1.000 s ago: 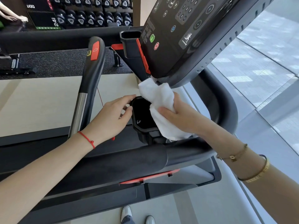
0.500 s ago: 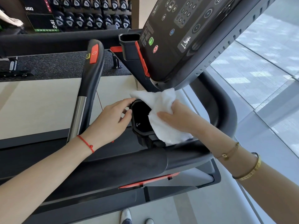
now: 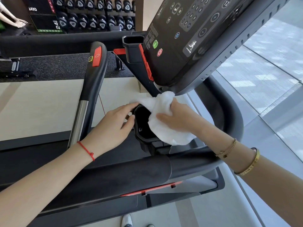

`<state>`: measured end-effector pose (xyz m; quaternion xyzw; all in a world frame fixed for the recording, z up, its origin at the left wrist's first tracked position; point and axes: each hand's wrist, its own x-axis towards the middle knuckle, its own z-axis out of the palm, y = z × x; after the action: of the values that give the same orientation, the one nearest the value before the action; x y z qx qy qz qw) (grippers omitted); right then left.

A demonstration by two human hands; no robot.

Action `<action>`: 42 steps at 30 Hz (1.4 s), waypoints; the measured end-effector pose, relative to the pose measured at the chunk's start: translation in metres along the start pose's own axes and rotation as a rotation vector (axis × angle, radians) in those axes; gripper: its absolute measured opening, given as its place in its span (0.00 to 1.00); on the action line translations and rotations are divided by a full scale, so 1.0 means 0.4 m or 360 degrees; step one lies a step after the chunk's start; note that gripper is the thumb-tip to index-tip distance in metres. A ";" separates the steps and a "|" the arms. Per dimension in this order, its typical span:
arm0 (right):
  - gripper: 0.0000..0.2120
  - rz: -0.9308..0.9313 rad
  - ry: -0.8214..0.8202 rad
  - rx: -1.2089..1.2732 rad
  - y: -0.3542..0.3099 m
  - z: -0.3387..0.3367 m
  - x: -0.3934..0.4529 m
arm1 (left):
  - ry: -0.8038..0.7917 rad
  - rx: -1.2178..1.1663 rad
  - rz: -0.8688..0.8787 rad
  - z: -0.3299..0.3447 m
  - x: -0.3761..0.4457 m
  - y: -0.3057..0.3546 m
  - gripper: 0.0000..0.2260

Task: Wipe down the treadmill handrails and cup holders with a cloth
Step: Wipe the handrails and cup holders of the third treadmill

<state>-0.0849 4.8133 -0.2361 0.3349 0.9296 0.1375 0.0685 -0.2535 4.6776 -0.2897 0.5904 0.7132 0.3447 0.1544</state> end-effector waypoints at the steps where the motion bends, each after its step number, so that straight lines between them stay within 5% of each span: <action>1: 0.14 0.0166 0.0027 0.0518 -0.008 0.023 -0.001 | -0.0001 0.0011 -0.0005 0.000 0.000 0.000 0.20; 4: 0.28 -0.0260 -0.0070 0.0521 -0.017 0.037 0.026 | 0.0036 0.0078 -0.0008 0.000 -0.003 0.003 0.20; 8: 0.15 -0.0389 -0.0050 0.0786 -0.023 0.020 0.077 | 0.0116 0.0093 -0.0059 -0.012 -0.005 -0.003 0.15; 13: 0.13 -0.0554 -0.0323 0.0829 -0.007 -0.017 0.136 | 0.0167 0.0164 -0.0110 -0.021 -0.004 -0.009 0.10; 19: 0.14 -0.0457 -0.0148 0.0793 -0.017 0.010 0.128 | 0.0210 0.0222 -0.0107 -0.024 -0.004 -0.015 0.04; 25: 0.25 -0.0019 -0.0107 0.0775 0.010 0.038 0.078 | 0.0192 0.0147 -0.0126 -0.025 -0.003 -0.004 0.08; 32: 0.19 0.0227 -0.0211 0.1018 0.043 0.033 -0.016 | 0.0196 0.0034 -0.0017 -0.015 0.000 0.003 0.16; 35: 0.18 0.0183 -0.0193 0.0867 0.037 0.029 -0.059 | 0.0163 0.0001 0.0045 -0.012 0.000 0.006 0.16; 39: 0.12 0.0066 0.0131 0.1177 0.031 0.011 -0.120 | 0.0128 -0.0038 0.0073 -0.013 0.001 0.008 0.16; 42: 0.22 -0.0210 0.0164 0.1130 0.012 -0.002 -0.143 | 0.0117 -0.0076 0.0062 -0.016 0.003 0.010 0.16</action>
<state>-0.0382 4.7801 -0.2321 0.2698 0.9413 -0.1818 -0.0904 -0.2547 4.6771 -0.2822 0.5873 0.6984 0.3860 0.1355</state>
